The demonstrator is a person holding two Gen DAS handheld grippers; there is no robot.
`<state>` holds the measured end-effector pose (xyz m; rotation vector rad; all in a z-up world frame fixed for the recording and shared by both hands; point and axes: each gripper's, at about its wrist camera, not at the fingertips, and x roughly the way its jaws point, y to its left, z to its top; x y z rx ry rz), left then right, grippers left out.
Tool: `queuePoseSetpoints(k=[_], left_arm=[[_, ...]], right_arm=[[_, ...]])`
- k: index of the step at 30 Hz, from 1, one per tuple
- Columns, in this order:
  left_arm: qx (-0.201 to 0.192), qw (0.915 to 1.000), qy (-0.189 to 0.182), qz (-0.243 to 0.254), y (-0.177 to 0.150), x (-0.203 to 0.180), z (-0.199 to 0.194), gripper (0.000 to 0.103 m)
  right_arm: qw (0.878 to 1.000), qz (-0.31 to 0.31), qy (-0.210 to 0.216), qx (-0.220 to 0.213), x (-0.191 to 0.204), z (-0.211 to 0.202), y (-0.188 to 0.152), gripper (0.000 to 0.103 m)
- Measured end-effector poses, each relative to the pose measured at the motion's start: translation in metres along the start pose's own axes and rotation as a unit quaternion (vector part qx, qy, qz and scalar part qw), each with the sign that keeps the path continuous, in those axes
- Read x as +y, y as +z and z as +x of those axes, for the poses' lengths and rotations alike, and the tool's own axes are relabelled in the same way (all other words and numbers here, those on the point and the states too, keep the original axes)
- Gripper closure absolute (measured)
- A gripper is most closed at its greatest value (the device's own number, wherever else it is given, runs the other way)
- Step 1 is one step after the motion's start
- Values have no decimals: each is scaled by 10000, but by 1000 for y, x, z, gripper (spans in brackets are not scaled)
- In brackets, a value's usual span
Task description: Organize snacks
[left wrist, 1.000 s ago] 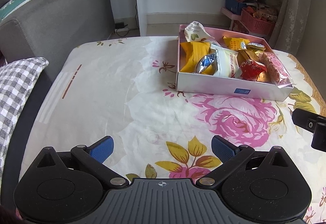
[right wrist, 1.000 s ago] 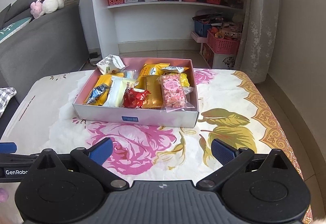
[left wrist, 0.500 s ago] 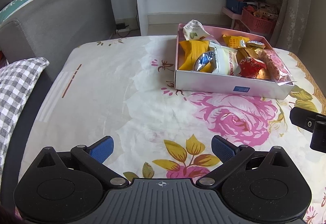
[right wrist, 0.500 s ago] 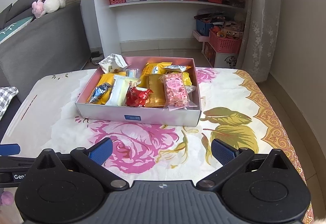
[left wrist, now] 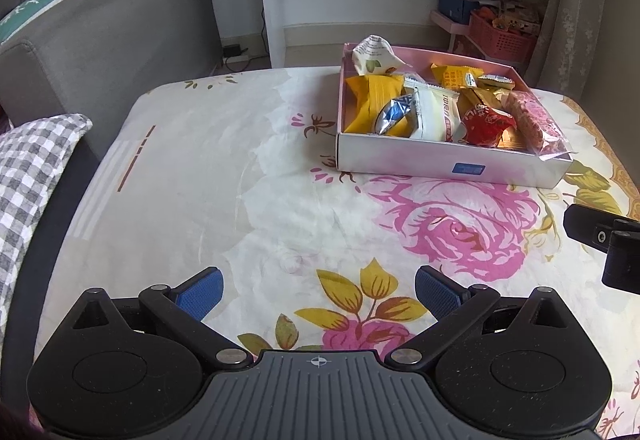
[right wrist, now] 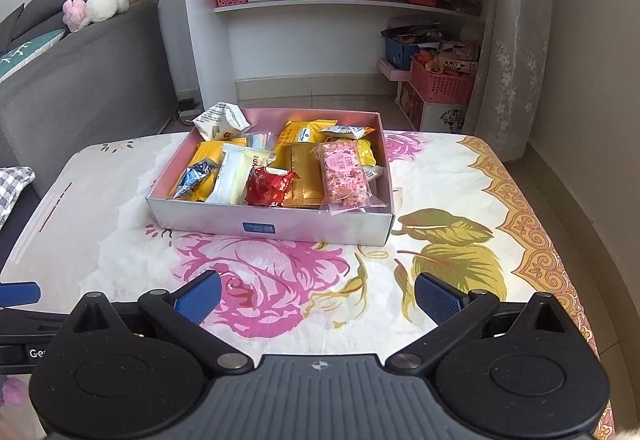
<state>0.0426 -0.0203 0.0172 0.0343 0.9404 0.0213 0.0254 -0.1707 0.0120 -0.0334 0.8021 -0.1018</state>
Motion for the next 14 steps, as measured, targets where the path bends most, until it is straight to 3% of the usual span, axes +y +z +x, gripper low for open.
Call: queuePoseSetpoints(k=[14], left_arm=[[18,9999,-58,85,0,3,-7,0]], right_arm=[[10000,13,-11,33,1,2,0,7]])
